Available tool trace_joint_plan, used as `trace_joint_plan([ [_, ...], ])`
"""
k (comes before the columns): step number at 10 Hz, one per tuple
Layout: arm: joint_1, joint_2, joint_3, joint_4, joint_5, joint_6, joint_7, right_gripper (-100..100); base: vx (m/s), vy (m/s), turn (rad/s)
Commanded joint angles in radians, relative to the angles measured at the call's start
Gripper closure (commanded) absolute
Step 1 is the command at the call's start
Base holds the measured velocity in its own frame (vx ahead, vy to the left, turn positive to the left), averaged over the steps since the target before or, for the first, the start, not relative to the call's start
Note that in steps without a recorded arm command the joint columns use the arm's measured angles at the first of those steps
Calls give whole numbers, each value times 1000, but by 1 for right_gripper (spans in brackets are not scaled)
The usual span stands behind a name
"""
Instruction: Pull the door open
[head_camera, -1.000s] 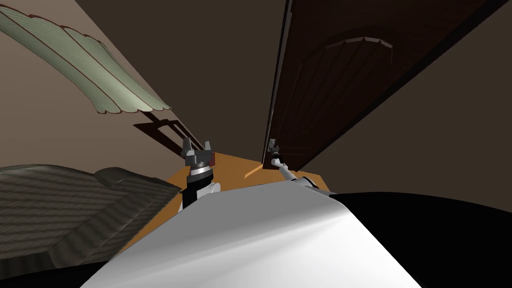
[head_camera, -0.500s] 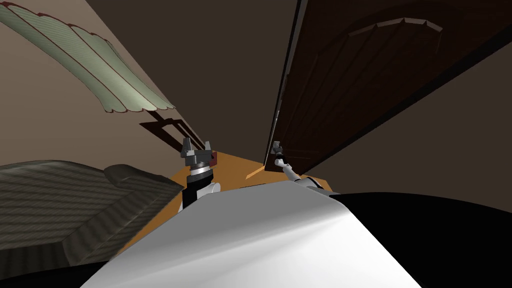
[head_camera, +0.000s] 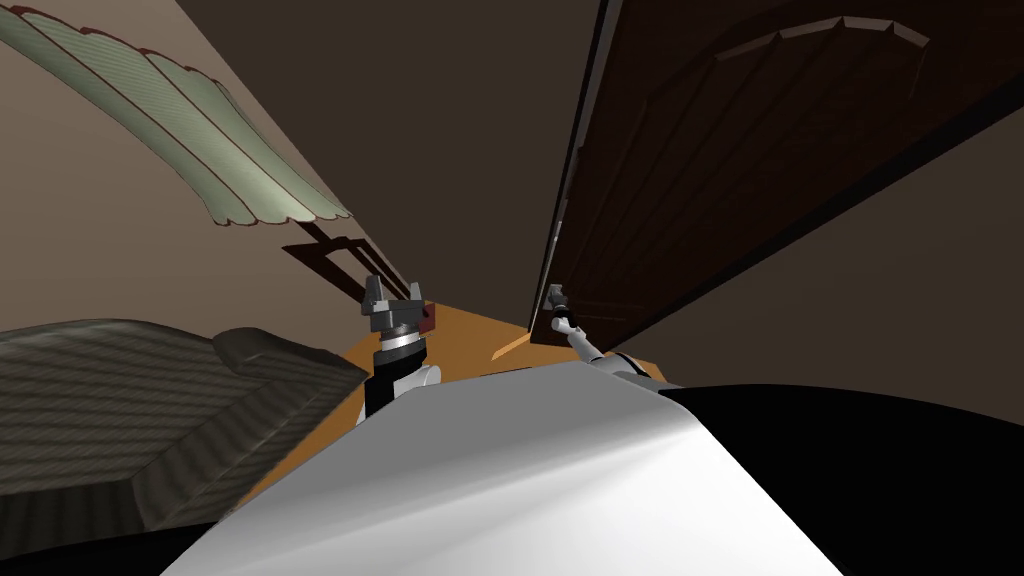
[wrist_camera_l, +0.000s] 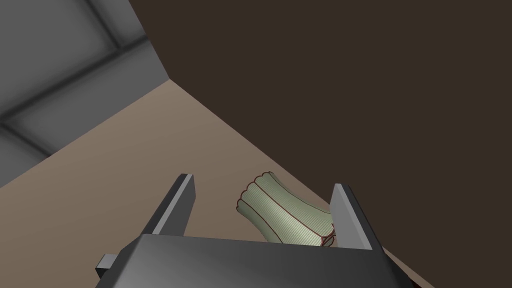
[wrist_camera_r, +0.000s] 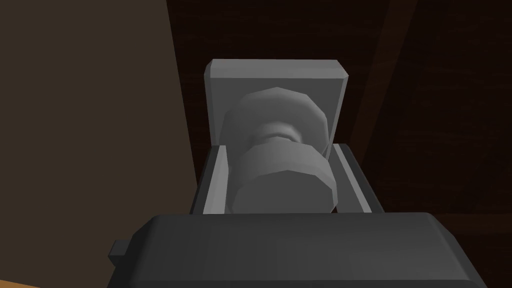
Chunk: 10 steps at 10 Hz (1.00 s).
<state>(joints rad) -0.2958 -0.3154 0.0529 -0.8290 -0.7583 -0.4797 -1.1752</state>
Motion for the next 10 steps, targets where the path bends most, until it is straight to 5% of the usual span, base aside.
trace_joint_plan([
  [1, 1, 4, 3, 0, 0, 2, -1, 100, -11, -2, 6],
  [3, 1, 4, 3, 0, 0, 2, -1, 100, 0, 0, 0],
  [4, 8, -14, 22, -10, 1, 4, -26, 100, -135, -42, 124],
  [10, 34, -68, 104, -52, 3, 13, -123, 100, -246, -85, 152],
])
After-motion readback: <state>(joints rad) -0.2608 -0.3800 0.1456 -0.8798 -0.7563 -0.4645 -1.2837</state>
